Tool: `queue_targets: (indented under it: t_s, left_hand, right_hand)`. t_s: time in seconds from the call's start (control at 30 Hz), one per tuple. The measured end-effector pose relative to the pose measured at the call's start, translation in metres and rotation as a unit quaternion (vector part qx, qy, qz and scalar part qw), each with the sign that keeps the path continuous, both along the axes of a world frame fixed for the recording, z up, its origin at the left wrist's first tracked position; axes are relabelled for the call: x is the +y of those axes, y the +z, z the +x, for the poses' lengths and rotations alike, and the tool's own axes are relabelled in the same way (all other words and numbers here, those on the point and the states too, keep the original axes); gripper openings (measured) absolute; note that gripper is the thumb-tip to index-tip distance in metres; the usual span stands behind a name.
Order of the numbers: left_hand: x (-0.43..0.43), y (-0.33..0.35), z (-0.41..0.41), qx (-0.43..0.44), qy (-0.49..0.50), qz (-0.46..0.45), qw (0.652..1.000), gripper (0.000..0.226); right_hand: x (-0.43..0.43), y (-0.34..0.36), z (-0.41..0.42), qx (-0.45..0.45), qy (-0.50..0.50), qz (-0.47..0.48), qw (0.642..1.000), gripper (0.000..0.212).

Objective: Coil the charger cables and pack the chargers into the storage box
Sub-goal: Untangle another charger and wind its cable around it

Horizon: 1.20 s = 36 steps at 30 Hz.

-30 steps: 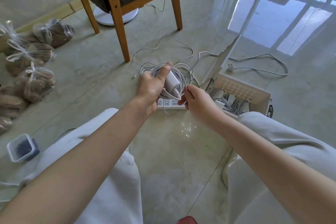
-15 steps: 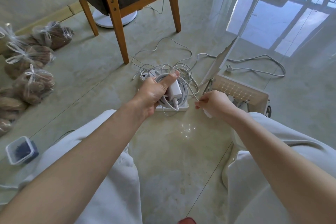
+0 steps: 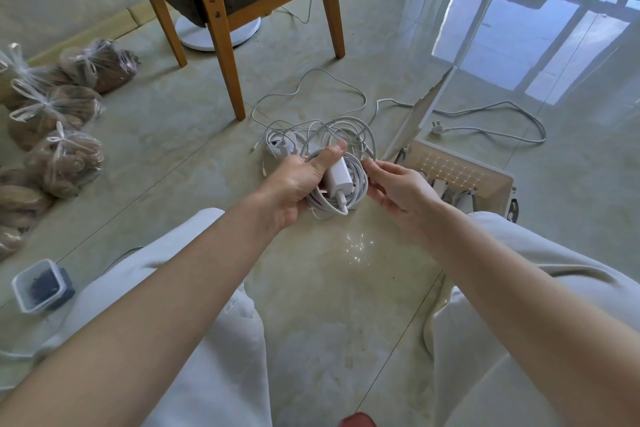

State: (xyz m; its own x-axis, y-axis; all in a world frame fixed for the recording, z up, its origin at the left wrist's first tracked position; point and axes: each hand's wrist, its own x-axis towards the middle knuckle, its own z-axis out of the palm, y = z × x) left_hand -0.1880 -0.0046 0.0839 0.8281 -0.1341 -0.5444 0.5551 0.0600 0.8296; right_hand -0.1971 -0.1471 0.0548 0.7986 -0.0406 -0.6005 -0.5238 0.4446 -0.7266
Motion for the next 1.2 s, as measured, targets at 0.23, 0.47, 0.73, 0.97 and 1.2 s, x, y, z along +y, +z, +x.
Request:
queue_targets:
  t_s: [0.23,0.47,0.73,0.97,1.2]
  left_hand:
    - [-0.001,0.001,-0.002,0.004,-0.022,-0.033,0.999,0.028]
    - [0.004,-0.003,-0.001,-0.020,-0.033,-0.003,0.999,0.025]
    - [0.003,-0.022,-0.005,-0.106,-0.067,0.121,0.985,0.037]
    - [0.004,-0.026,-0.003,-0.040,-0.020,0.061,0.997,0.024]
    - [0.010,-0.022,0.002,-0.007,-0.005,0.036,0.999,0.028]
  right_hand:
    - [0.007,0.008,-0.008,0.034,-0.037,0.135,0.990,0.009]
    - [0.013,0.009,-0.017,0.091,0.058,0.091,0.990,0.016]
    - [0.019,-0.001,-0.027,0.083,0.071,0.031,0.994,0.022]
    - [0.025,0.000,-0.045,-0.095,0.044,-0.165,0.981,0.024]
    - [0.026,-0.004,-0.060,-0.252,0.154,-0.331,0.896,0.028]
